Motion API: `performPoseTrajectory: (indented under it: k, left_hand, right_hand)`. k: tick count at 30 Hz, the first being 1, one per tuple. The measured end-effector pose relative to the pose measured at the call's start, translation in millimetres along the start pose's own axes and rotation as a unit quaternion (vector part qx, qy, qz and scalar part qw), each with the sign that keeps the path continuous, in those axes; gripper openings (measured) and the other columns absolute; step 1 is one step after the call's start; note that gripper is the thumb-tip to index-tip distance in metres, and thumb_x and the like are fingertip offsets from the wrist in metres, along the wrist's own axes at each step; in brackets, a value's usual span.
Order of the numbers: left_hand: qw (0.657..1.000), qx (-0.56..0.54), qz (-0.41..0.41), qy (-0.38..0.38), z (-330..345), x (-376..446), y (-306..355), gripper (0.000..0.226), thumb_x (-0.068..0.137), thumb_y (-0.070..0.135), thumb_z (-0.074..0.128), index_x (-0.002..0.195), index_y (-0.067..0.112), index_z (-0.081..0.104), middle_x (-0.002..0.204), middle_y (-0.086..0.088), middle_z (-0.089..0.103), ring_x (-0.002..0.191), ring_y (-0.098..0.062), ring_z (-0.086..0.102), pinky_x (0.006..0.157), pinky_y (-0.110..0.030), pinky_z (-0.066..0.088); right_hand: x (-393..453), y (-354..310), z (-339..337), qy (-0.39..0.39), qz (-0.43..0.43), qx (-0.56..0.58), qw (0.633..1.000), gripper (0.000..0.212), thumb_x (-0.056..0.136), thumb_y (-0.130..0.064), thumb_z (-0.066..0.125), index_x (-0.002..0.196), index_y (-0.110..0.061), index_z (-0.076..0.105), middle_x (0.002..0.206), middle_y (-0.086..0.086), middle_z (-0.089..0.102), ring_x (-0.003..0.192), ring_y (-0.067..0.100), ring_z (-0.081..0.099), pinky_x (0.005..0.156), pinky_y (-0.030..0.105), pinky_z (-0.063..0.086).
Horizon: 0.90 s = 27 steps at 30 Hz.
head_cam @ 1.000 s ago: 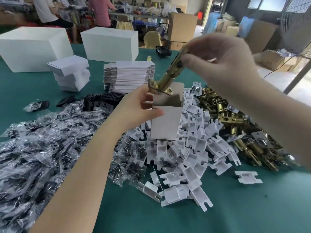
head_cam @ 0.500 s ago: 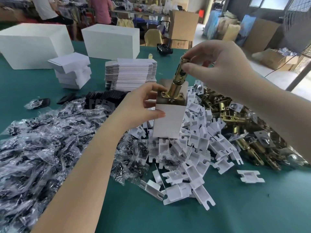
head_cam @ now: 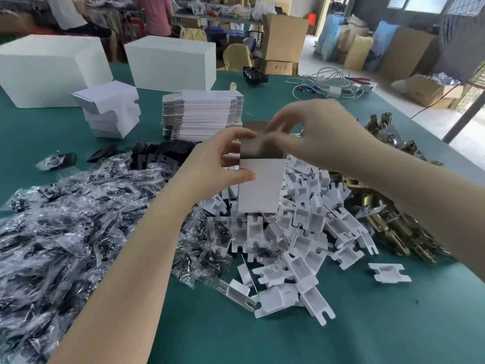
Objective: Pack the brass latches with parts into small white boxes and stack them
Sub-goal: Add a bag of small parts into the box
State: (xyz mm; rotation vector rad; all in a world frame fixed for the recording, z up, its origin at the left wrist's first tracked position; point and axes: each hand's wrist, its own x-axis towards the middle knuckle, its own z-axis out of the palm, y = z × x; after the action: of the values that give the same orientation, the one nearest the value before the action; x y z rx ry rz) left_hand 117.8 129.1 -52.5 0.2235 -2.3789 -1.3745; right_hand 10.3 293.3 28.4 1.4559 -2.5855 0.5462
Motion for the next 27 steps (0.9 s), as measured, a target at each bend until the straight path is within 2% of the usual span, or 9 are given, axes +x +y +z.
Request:
performPoseTrajectory:
  k: [3, 7, 9, 11, 14, 17, 20, 23, 27]
  left_hand:
    - [1.000, 0.013, 0.006, -0.007, -1, 0, 0, 0.064, 0.074, 0.021, 0.087, 0.113, 0.061, 0.054, 0.109, 0.032, 0.061, 0.095, 0.014, 0.062, 0.075, -0.005, 0.049]
    - [0.999, 0.031, 0.008, -0.007, 0, 0, -2, 0.061, 0.075, 0.027, 0.087, 0.119, 0.055, 0.055, 0.115, 0.028, 0.055, 0.098, 0.016, 0.059, 0.078, -0.004, 0.044]
    - [0.999, 0.030, 0.005, -0.008, 1, 1, -4, 0.062, 0.075, 0.027, 0.086, 0.119, 0.055, 0.054, 0.123, 0.018, 0.058, 0.104, 0.004, 0.062, 0.090, -0.017, 0.047]
    - [1.000, 0.030, 0.005, -0.005, 0, 1, -5, 0.062, 0.075, 0.026, 0.086, 0.120, 0.055, 0.055, 0.124, 0.014, 0.058, 0.106, 0.000, 0.063, 0.094, -0.022, 0.047]
    - [0.999, 0.039, 0.004, -0.006, 0, 1, -5, 0.062, 0.074, 0.028, 0.087, 0.120, 0.055, 0.054, 0.124, 0.015, 0.058, 0.104, 0.006, 0.061, 0.088, -0.012, 0.043]
    - [0.999, 0.042, 0.001, -0.009, -1, 1, -5, 0.062, 0.074, 0.029, 0.086, 0.118, 0.057, 0.053, 0.121, 0.022, 0.055, 0.099, 0.015, 0.057, 0.084, -0.007, 0.039]
    - [0.999, 0.042, 0.002, -0.006, 0, 1, -5, 0.062, 0.074, 0.030, 0.086, 0.119, 0.056, 0.053, 0.121, 0.022, 0.055, 0.102, 0.011, 0.058, 0.085, -0.010, 0.040]
    - [0.999, 0.044, 0.005, -0.005, 0, 1, -5, 0.062, 0.074, 0.030, 0.087, 0.119, 0.057, 0.053, 0.120, 0.023, 0.055, 0.103, 0.005, 0.062, 0.088, -0.014, 0.044]
    - [0.999, 0.037, 0.002, -0.001, 0, 1, -5, 0.062, 0.074, 0.028, 0.087, 0.118, 0.057, 0.055, 0.118, 0.023, 0.054, 0.103, 0.004, 0.063, 0.088, -0.014, 0.044]
  right_hand:
    - [-13, 33, 5, 0.086, 0.072, -0.025, 0.993, 0.019, 0.094, -0.038, 0.059, 0.107, -0.023, 0.058, 0.080, -0.010, 0.062, 0.067, 0.009, 0.060, 0.063, 0.037, 0.058]
    - [-39, 66, 41, -0.189, 0.174, -0.108, 0.960, 0.046, 0.089, -0.057, 0.057, 0.117, -0.020, 0.058, 0.090, -0.007, 0.060, 0.076, 0.011, 0.065, 0.072, 0.036, 0.061]
    - [-52, 71, 57, -0.227, 0.175, -0.073, 0.955, 0.051, 0.082, -0.063, 0.062, 0.115, -0.024, 0.056, 0.094, -0.009, 0.058, 0.080, 0.009, 0.063, 0.078, 0.036, 0.060]
    - [-60, 74, 67, -0.184, 0.166, -0.076, 0.966, 0.051, 0.081, -0.066, 0.061, 0.112, -0.027, 0.054, 0.096, -0.010, 0.059, 0.078, 0.009, 0.060, 0.076, 0.038, 0.058]
    - [-67, 80, 68, -0.165, 0.163, -0.068, 0.970, 0.050, 0.081, -0.066, 0.062, 0.117, -0.033, 0.054, 0.089, -0.016, 0.057, 0.074, 0.004, 0.060, 0.071, 0.034, 0.058]
    - [-75, 84, 63, -0.169, 0.169, -0.025, 0.971, 0.049, 0.076, -0.053, 0.074, 0.121, -0.040, 0.058, 0.087, -0.023, 0.056, 0.073, -0.001, 0.060, 0.060, 0.022, 0.050]
    - [-81, 84, 61, -0.130, 0.170, -0.005, 0.977, 0.043, 0.082, -0.043, 0.074, 0.123, -0.044, 0.061, 0.087, -0.024, 0.059, 0.068, 0.005, 0.066, 0.058, 0.022, 0.053]
    - [-83, 80, 57, -0.077, 0.169, 0.005, 0.983, 0.032, 0.093, -0.039, 0.063, 0.126, -0.040, 0.062, 0.086, -0.025, 0.061, 0.064, 0.007, 0.068, 0.061, 0.031, 0.060]
    - [-73, 73, 36, -0.062, 0.145, -0.070, 0.985, 0.019, 0.097, -0.025, 0.059, 0.113, -0.026, 0.069, 0.079, -0.022, 0.064, 0.059, -0.004, 0.059, 0.054, 0.014, 0.048]
